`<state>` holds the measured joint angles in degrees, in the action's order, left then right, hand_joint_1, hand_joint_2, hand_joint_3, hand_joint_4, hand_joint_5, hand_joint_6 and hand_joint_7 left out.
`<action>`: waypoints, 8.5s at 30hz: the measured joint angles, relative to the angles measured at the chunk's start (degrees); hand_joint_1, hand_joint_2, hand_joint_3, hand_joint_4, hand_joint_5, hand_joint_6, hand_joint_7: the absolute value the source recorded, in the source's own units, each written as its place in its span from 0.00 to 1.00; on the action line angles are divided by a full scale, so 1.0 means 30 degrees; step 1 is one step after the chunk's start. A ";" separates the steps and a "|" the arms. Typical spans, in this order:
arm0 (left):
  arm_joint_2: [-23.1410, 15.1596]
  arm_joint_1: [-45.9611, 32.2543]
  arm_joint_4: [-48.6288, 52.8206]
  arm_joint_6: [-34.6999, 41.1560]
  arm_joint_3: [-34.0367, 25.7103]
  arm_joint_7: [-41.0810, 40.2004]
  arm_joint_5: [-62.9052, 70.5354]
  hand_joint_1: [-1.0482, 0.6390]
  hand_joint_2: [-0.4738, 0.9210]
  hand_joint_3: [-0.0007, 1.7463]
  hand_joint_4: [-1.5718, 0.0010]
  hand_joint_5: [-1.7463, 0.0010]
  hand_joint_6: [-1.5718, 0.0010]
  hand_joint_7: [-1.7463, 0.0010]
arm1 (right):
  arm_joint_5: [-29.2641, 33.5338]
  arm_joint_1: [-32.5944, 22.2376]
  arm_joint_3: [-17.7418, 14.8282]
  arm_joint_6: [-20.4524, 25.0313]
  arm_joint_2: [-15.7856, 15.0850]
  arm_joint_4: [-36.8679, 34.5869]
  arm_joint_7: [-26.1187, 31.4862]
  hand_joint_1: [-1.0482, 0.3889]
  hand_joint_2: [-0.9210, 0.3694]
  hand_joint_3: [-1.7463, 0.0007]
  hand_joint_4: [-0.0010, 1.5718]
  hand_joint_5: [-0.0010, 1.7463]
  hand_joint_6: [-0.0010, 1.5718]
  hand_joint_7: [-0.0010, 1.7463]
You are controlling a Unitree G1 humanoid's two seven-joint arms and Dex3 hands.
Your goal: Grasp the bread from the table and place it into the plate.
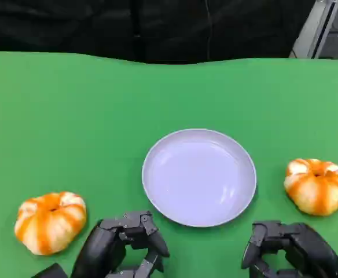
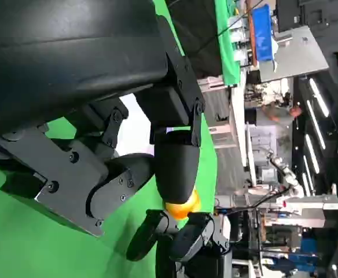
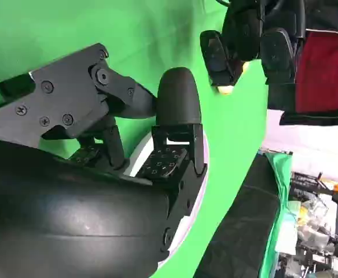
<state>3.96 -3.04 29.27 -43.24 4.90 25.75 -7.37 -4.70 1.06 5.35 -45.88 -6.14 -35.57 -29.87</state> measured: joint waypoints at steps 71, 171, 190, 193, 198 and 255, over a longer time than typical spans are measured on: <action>-0.4230 -0.3815 -1.4344 1.1752 -0.1717 -0.9007 1.9842 0.02 1.00 0.21 0.74 0.99 0.74 0.97 | 0.0003 -0.0159 0.0016 -0.0077 0.0008 0.0158 -0.0066 0.67 0.21 0.48 0.54 0.82 0.55 0.65; -0.7948 -0.0848 -1.0517 1.4208 0.2037 -1.3907 1.5439 0.57 0.91 0.00 0.57 0.00 0.68 0.00 | -0.0065 0.0045 -0.0030 -0.0155 0.0240 -0.0002 0.0054 0.66 0.22 0.48 0.53 0.82 0.55 0.67; -0.7064 0.0520 -1.3730 1.3339 0.3034 -1.2923 1.6651 0.57 0.91 0.00 0.59 0.00 0.68 0.00 | 0.0137 0.0066 0.0044 -0.0167 0.0440 -0.0105 0.0210 0.66 0.21 0.48 0.53 0.83 0.55 0.67; -0.6830 0.0835 -1.3424 1.3282 0.3134 -1.2804 1.6658 0.57 0.90 0.00 0.59 0.00 0.68 0.00 | 0.0248 0.0100 0.0051 -0.0186 0.0482 -0.0146 0.0292 0.65 0.21 0.49 0.54 0.83 0.55 0.67; -0.6468 0.1578 -1.2930 1.2834 0.3457 -1.2804 1.6660 0.57 0.90 0.00 0.59 0.00 0.67 0.00 | 0.0487 0.0085 0.0061 -0.0239 0.0482 -0.0260 0.0514 0.66 0.21 0.48 0.54 0.83 0.55 0.67; -0.4491 0.7126 -0.3456 0.7709 0.6440 -1.2584 1.5808 0.58 0.92 0.00 0.67 0.00 0.67 0.08 | 0.1232 -0.0445 0.0713 -0.0320 0.0517 0.0448 0.1747 0.64 0.23 0.46 0.54 0.81 0.57 0.64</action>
<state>-9.51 18.33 18.90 -20.11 24.22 -12.00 40.05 -1.00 -0.27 7.49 -46.84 -4.59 -34.23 -24.63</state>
